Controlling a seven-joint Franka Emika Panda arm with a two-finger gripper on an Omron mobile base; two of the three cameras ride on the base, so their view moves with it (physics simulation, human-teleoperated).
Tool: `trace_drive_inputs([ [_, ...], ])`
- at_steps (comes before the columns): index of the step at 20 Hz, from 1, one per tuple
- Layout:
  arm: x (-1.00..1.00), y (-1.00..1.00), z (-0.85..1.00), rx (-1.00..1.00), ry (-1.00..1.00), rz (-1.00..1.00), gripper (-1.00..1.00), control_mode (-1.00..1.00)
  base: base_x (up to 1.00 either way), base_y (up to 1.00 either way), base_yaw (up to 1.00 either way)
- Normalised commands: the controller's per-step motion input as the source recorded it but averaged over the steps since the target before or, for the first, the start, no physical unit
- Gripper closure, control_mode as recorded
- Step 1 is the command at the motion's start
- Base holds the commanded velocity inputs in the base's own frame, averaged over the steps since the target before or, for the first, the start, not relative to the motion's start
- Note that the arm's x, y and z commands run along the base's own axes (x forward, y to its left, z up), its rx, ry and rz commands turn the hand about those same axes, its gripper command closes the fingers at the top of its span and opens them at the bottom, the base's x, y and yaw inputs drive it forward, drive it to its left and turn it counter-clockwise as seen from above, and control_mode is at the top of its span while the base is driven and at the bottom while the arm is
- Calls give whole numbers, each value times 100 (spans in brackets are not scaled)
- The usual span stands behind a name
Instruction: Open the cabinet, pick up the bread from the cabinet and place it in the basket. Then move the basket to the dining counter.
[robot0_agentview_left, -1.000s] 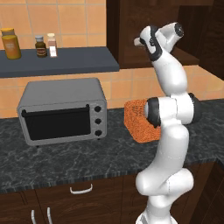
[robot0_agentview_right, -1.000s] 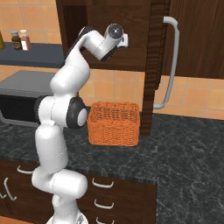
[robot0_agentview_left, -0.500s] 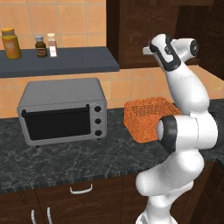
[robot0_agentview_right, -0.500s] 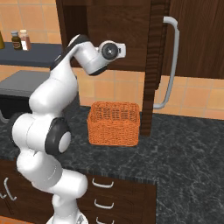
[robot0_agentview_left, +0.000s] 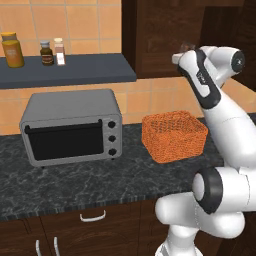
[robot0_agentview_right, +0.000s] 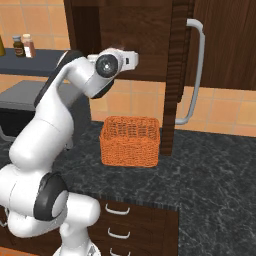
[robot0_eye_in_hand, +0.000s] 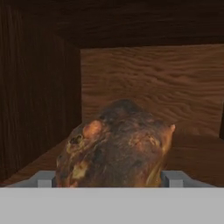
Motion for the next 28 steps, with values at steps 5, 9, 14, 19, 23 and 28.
trace_drive_inputs([
  [5,-100,0,4,0,0,-8,100,-100,0,0,0],
  [9,-100,-1,0,0,0,-4,100,-100,0,0,0],
  [14,-100,0,0,0,15,-1,100,-100,0,0,0],
  [19,-93,0,-2,-10,53,0,100,-100,0,0,0],
  [23,0,3,-62,-14,47,0,100,-100,0,0,0],
  [28,56,10,-100,-11,30,0,100,-100,0,0,0],
])
